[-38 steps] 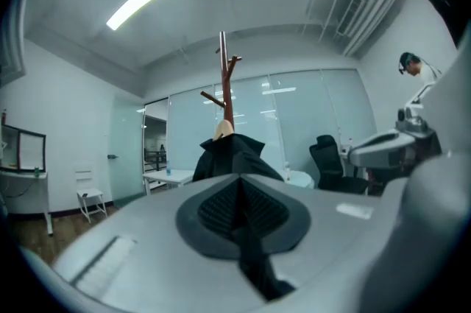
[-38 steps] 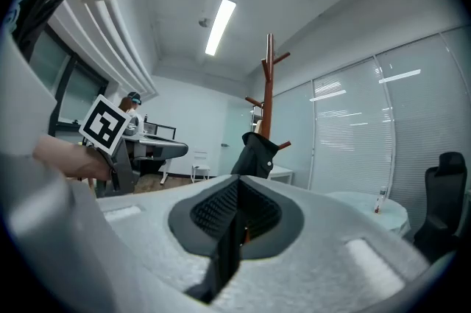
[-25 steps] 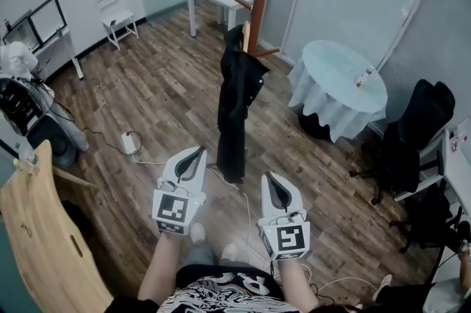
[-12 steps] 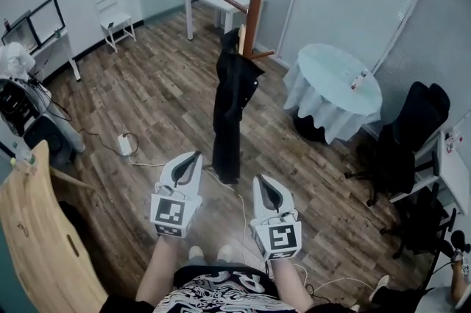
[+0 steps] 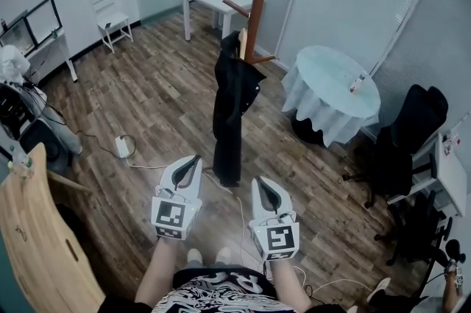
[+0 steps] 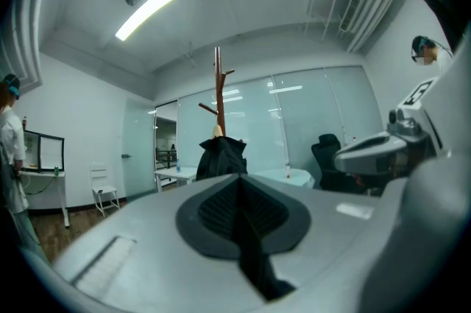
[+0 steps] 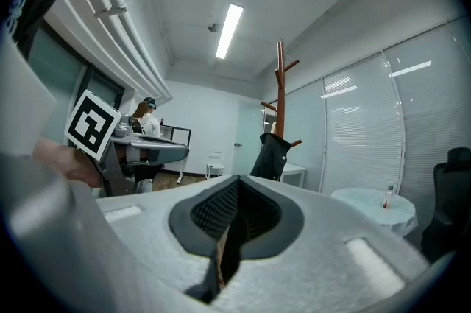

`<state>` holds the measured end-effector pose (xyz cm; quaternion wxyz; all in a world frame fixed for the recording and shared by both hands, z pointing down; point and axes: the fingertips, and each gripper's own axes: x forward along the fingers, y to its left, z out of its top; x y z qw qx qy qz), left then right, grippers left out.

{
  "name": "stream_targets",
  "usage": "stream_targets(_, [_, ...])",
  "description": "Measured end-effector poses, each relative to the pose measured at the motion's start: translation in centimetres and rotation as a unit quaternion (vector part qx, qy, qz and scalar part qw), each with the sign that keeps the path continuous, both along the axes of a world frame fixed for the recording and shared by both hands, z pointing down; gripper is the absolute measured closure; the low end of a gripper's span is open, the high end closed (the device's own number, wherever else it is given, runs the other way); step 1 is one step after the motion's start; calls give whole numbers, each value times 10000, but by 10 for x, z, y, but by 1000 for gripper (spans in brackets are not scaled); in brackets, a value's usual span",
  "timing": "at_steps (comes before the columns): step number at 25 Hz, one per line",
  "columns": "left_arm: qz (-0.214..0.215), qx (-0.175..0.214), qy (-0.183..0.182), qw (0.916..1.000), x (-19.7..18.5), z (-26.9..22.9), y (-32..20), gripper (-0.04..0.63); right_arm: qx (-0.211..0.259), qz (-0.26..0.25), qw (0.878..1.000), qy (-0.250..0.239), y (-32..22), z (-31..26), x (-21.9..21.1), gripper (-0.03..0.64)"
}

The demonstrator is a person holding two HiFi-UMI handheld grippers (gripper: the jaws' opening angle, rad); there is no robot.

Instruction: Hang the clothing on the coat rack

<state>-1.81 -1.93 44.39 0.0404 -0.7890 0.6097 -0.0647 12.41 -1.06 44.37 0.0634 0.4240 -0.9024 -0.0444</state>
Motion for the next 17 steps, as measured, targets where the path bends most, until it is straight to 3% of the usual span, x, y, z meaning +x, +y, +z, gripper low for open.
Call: stream_targets(17, [-35, -56, 48, 10000, -3, 4, -4, 606, -92, 17, 9999, 76, -6, 1, 0, 618])
